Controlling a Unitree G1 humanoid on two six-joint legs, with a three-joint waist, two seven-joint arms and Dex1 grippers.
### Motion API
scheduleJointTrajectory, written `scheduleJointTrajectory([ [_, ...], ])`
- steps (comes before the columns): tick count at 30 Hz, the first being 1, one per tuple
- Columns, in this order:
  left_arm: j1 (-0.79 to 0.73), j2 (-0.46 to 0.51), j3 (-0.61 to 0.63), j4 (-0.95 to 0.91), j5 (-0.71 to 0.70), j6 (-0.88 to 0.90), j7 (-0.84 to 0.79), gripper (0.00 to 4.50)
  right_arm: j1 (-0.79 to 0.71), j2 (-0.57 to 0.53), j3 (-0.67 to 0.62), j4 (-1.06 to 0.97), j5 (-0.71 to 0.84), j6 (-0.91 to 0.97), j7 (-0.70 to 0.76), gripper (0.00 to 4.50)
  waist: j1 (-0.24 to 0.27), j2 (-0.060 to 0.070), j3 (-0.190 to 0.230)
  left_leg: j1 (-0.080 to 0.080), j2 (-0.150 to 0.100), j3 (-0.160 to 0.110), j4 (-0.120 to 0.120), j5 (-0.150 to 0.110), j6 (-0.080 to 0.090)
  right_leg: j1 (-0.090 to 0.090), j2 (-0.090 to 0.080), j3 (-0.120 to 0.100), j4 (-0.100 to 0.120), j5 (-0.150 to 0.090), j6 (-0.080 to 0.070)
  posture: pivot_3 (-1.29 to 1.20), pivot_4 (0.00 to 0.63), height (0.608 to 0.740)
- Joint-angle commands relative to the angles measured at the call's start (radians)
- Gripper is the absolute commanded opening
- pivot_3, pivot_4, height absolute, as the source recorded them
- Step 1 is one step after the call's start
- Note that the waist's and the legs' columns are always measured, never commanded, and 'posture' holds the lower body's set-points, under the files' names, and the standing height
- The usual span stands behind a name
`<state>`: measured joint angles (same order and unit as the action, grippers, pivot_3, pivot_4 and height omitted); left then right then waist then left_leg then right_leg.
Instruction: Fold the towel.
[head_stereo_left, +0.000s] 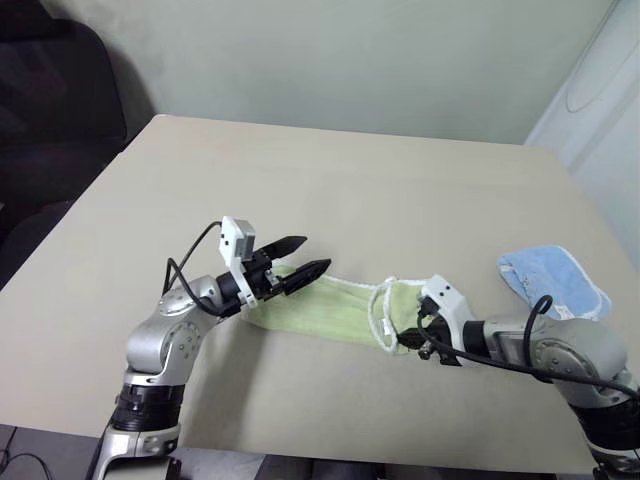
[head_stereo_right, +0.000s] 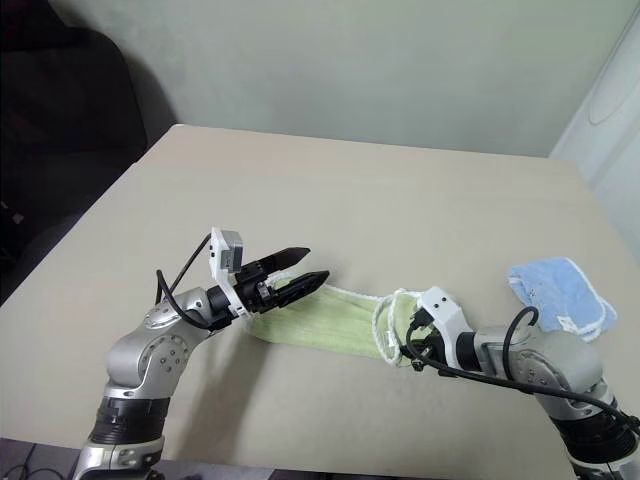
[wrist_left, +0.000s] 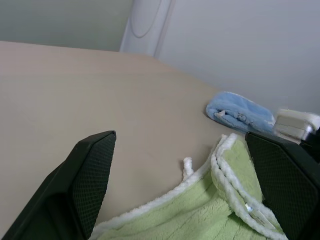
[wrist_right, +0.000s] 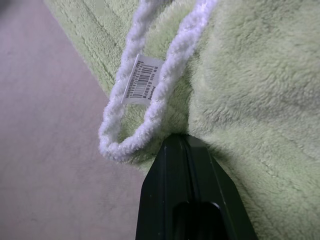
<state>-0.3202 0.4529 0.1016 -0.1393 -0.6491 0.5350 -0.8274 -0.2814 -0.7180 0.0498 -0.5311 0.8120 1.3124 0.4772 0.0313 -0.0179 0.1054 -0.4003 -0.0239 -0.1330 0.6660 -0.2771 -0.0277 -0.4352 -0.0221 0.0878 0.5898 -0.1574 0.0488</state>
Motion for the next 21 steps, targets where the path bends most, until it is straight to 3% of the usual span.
scheduleJointTrajectory([
  [1, 0.003, 0.025, 0.054, -0.037, -0.031, 0.005, 0.002, 4.5, -0.034, -0.038, -0.157, -0.06, 0.09, 0.018, 0.043, 0.01, -0.001, 0.0, 0.0, 0.0, 0.0, 0.0, 0.0, 0.0, 0.0, 0.0, 0.0, 0.0, 0.0, 0.0, -0.001, 0.0, 0.15, 0.74],
  [6, 0.012, 0.084, 0.144, 0.015, -0.037, 0.007, 0.014, 4.5, -0.061, -0.066, -0.198, -0.039, 0.088, 0.001, 0.041, 0.01, -0.001, -0.001, 0.0, 0.001, 0.001, 0.0, -0.002, -0.001, -0.001, 0.0, 0.001, 0.0, 0.0, 0.003, -0.006, 0.0, 0.15, 0.74],
  [15, 0.076, 0.171, 0.242, 0.061, -0.051, 0.03, 0.004, 4.5, -0.063, 0.044, 0.084, 0.231, -0.201, -0.212, 0.013, 0.01, -0.003, -0.001, 0.0, 0.001, 0.001, -0.001, -0.002, 0.0, 0.001, -0.002, 0.0, 0.0, 0.0, 0.005, -0.01, 0.0, 0.15, 0.74],
  [21, 0.248, 0.21, 0.327, -0.033, -0.104, 0.1, 0.013, 4.5, -0.049, 0.018, 0.088, 0.191, -0.212, -0.277, 0.107, 0.01, -0.007, -0.004, -0.003, 0.002, 0.001, -0.001, -0.003, -0.003, -0.002, -0.002, 0.0, 0.0, 0.0, 0.005, -0.011, 0.0, 0.15, 0.74],
])
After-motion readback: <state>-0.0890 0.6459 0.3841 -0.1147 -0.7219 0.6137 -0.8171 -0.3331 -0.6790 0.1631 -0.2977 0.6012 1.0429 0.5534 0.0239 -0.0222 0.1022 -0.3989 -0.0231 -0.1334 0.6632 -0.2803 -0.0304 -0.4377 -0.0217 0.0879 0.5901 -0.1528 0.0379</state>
